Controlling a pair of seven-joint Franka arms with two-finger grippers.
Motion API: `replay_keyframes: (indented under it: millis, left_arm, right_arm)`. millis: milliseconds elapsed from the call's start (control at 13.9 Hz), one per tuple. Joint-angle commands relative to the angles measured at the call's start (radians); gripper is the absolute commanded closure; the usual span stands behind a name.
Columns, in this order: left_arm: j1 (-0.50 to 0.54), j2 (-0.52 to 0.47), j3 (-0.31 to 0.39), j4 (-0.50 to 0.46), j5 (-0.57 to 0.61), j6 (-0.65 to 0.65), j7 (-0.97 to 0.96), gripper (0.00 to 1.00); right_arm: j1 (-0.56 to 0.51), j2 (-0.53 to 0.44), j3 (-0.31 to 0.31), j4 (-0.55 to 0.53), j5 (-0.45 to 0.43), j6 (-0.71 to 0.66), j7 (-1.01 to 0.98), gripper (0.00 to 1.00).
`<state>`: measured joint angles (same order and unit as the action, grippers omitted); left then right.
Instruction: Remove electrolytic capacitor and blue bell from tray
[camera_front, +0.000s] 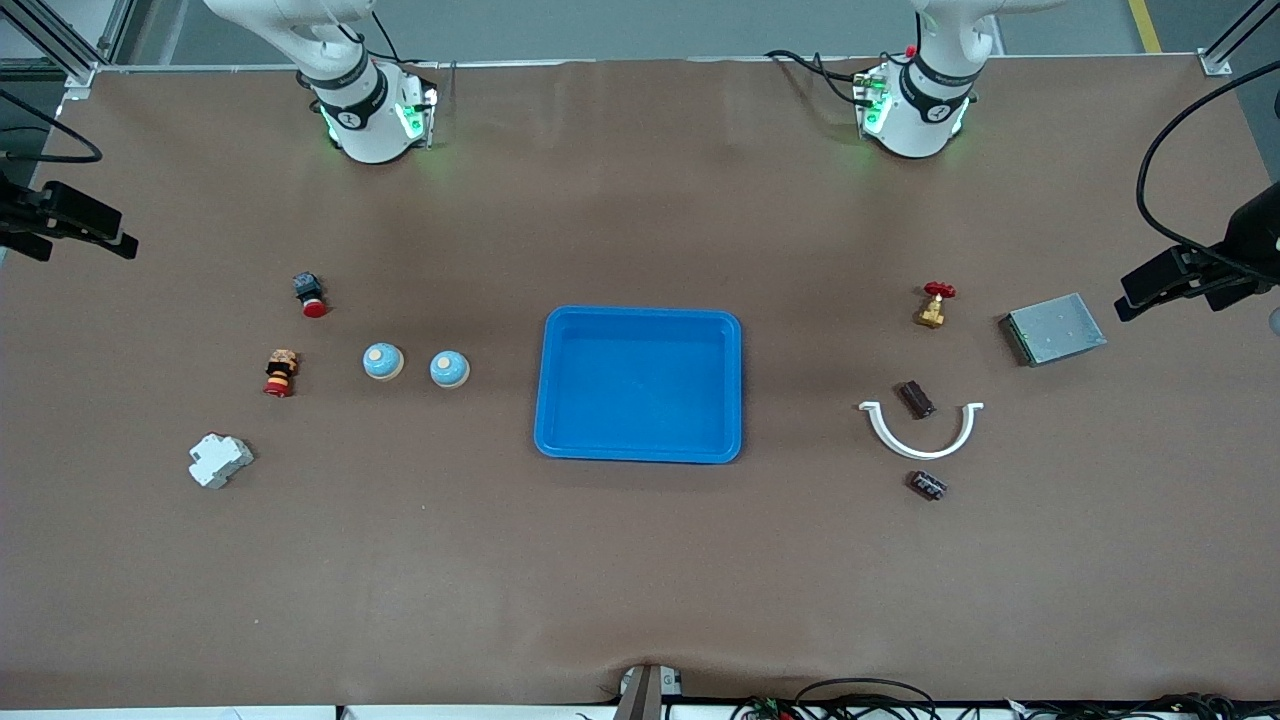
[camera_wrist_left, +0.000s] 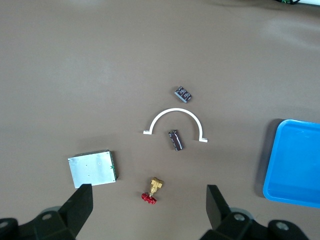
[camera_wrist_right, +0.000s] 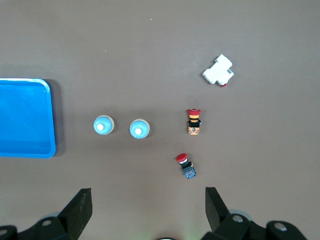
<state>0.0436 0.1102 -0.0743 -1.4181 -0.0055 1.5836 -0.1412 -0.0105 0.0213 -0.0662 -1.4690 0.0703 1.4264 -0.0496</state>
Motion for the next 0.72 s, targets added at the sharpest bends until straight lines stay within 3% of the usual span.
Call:
replay_keyframes:
  millis: [0, 647]
  left_arm:
    - [0.004, -0.006, -0.002, -0.001, -0.014, 0.006, 0.019, 0.0]
    - [0.004, -0.006, -0.002, -0.001, -0.014, 0.006, 0.019, 0.0]
  right_arm:
    - [0.009, 0.002, 0.002, 0.006, -0.001, -0.003, -0.001, 0.0]
    - [0.032, 0.003, 0.002, 0.004, -0.027, 0.011, -0.024, 0.0]
